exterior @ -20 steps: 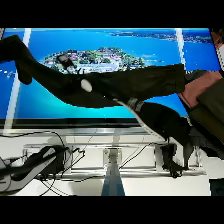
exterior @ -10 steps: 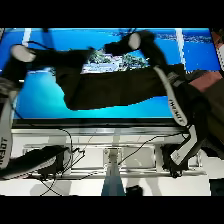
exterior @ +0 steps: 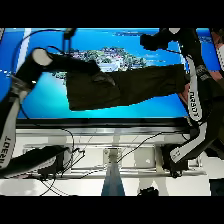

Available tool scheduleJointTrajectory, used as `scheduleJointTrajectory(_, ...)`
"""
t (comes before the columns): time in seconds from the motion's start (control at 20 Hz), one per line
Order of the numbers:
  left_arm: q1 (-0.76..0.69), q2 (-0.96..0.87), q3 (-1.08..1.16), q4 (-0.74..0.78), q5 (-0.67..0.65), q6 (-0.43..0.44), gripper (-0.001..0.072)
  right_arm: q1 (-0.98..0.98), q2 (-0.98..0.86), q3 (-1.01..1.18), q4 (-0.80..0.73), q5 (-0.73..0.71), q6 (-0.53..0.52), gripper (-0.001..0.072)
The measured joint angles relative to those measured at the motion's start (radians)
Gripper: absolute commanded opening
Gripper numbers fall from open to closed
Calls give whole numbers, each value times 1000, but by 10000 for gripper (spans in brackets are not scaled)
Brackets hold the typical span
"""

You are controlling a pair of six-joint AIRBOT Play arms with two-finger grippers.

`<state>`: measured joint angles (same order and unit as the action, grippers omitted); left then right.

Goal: Fold the clothes and pants, and hang the long-sleeved shirts on hangers.

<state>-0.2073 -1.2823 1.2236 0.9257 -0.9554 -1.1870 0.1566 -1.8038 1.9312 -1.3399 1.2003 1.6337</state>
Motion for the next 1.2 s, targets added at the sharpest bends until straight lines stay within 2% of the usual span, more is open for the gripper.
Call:
scheduleJointTrajectory(0.2,271,14,-31,131,-86,-10,573,16,2,0,3,25,-56,32)
scheduleJointTrajectory(0.3,400,15,-95,143,-109,15,582,30,0,0,4,27,-69,32)
scheduleJointTrajectory(0.35,454,13,-140,126,-116,43,622,37,-3,0,5,24,-75,32)
scheduleJointTrajectory(0.4,497,8,-189,90,-118,84,705,45,-5,-1,5,16,-79,32)
scheduleJointTrajectory(0.6,562,-47,-346,-94,-87,269,706,75,-9,-2,5,-22,-87,32)
scheduleJointTrajectory(0.75,534,-122,-394,-186,-29,344,692,97,-10,-2,6,-47,-90,32)
scheduleJointTrajectory(0.8,514,-148,-402,-219,-13,360,657,103,-10,-2,7,-54,-92,33)
scheduleJointTrajectory(0.85,493,-169,-408,-248,2,373,505,107,-10,-2,7,-60,-93,32)
scheduleJointTrajectory(0.95,447,-199,-412,-297,47,388,342,117,-10,-2,7,-67,-97,32)
scheduleJointTrajectory(1.0,429,-208,-409,-306,64,393,122,123,-11,-2,9,-66,-99,32)
scheduleJointTrajectory(1.05,415,-214,-402,-314,75,396,20,129,-13,-2,11,-67,-100,32)
scheduleJointTrajectory(1.2,401,-208,-339,-312,27,393,19,159,-20,-2,21,-66,-102,32)
